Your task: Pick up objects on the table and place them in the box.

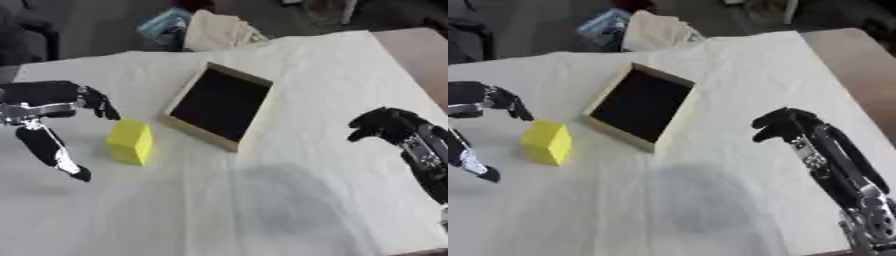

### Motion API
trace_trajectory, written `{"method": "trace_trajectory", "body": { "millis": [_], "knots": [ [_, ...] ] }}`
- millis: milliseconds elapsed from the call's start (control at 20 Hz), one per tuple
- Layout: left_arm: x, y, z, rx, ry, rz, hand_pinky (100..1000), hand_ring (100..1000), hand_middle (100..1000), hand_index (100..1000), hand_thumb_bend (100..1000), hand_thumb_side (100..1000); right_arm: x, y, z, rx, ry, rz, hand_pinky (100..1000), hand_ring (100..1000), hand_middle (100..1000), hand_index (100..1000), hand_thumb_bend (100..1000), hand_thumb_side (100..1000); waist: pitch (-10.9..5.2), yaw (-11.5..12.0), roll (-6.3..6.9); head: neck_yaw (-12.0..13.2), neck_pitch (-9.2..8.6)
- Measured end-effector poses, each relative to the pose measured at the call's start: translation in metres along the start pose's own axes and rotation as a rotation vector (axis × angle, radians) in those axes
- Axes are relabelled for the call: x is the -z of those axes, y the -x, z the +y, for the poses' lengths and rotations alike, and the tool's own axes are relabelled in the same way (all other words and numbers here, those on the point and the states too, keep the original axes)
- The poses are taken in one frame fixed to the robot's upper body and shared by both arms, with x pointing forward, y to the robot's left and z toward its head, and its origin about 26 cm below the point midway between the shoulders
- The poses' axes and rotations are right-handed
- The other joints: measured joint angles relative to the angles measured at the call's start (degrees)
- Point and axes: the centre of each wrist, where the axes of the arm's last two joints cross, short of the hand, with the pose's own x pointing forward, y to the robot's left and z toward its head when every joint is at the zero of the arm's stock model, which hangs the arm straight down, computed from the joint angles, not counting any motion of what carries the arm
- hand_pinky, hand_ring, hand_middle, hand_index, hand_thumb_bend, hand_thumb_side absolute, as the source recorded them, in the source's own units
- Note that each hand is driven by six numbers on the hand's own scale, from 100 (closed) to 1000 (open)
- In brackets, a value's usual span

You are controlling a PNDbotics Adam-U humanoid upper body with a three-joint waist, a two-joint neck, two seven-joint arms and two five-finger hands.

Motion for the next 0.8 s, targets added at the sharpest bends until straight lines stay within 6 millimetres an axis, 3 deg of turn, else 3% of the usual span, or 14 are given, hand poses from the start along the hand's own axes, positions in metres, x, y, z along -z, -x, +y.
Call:
{"method": "trace_trajectory", "body": {
  "millis": [800],
  "knots": [
    [0.013, 0.009, -0.002, 0.001, -0.030, 0.032, 813, 728, 705, 841, 784, 360, 0.000, 0.000, 0.000, 0.000, -0.003, -0.002, 707, 623, 652, 729, 100, 965, 0.00, -0.4, -0.19, -0.3, 0.00]
  ]
}}
